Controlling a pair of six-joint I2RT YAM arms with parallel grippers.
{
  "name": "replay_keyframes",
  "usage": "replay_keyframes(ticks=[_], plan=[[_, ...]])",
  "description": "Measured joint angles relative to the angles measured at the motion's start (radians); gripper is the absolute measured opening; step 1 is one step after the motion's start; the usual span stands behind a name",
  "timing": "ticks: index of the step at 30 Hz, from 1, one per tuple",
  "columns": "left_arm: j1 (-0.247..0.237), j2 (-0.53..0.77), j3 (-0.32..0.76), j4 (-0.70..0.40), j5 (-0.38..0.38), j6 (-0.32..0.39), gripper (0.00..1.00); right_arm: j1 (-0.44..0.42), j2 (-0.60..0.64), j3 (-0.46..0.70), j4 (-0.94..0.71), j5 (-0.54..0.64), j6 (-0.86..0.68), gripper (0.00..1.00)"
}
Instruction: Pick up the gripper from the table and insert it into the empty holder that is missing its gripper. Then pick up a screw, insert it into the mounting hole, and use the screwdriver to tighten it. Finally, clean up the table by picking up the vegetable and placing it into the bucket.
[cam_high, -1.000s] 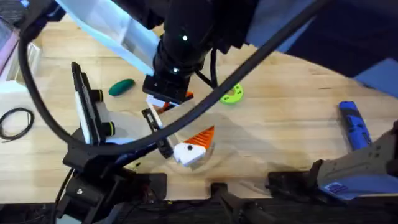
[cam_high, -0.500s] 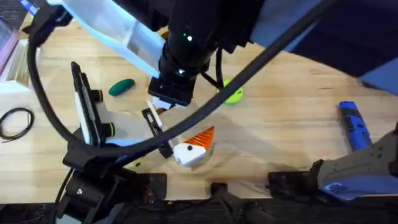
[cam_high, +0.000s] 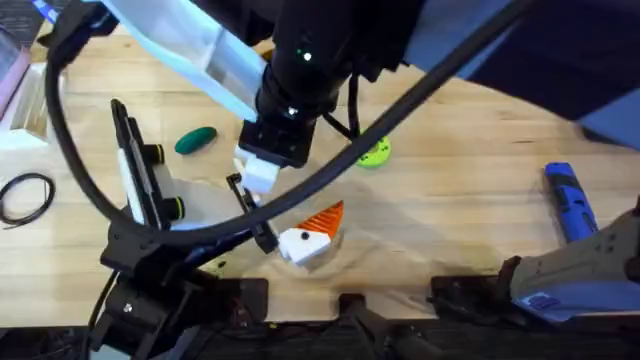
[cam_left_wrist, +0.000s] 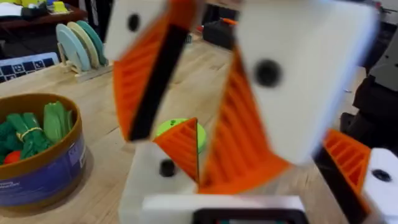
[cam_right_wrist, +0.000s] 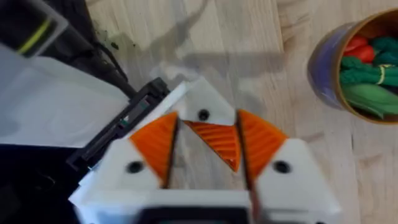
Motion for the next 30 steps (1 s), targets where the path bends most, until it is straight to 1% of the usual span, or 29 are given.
replay_keyframes(ticks=[2,3,7,10,14,16,19,22,25,30], plan=[[0.0,0.0,0.0,0.0,-0.002,0.0,0.988,-0.009,-0.001,0.0,0.0,0.004,-0.002,0.845],[0.0,0.0,0.0,0.0,-0.003,0.0,0.988,-0.018,-0.002,0.0,0.0,0.004,-0.001,0.881],[0.0,0.0,0.0,0.0,-0.004,0.001,0.988,-0.058,-0.006,0.0,-0.003,-0.014,0.031,0.896],[0.0,0.0,0.0,0.0,-0.004,0.001,0.989,-0.119,-0.042,0.0,-0.005,-0.047,0.046,0.898],[0.0,0.0,0.0,0.0,-0.004,0.001,0.987,-0.243,-0.141,0.0,-0.035,-0.106,0.058,0.901],[0.0,0.0,0.0,0.0,-0.004,0.001,0.988,-0.319,-0.195,0.0,-0.067,-0.155,0.06,0.902],[0.0,0.0,0.0,0.0,-0.004,0.001,0.987,-0.428,-0.251,0.0,-0.135,-0.248,0.054,0.902],[0.0,0.0,0.0,0.0,-0.004,0.001,0.988,-0.519,-0.28,-0.006,-0.163,-0.359,0.036,0.903],[0.0,0.0,0.0,0.0,-0.004,0.001,0.989,-0.582,-0.311,-0.056,-0.165,-0.46,0.008,0.903],[0.0,0.0,0.0,0.0,-0.004,0.001,0.988,-0.652,-0.38,-0.195,-0.156,-0.552,-0.012,0.905]])
